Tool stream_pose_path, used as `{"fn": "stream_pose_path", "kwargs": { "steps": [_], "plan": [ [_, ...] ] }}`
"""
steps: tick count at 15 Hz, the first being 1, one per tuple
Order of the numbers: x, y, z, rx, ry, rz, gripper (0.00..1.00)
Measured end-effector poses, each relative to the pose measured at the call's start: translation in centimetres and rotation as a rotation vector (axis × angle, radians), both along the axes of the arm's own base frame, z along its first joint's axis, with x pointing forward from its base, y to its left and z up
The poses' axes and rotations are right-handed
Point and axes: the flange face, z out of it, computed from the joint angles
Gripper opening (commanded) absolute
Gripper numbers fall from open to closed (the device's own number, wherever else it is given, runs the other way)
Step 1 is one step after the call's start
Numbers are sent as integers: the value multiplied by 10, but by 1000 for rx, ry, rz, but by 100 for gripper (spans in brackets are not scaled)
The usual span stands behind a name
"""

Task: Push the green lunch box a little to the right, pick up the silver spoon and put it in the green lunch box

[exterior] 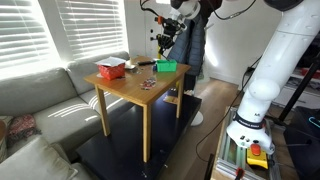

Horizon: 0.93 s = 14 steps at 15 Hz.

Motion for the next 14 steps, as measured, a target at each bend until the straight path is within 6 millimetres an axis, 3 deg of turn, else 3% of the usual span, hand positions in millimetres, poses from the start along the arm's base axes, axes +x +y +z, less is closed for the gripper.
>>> {"fn": "stream_pose_path", "kwargs": {
  "steps": [14],
  "plan": [
    [8, -28, -44, 60, 31, -98, 3]
  ]
}}
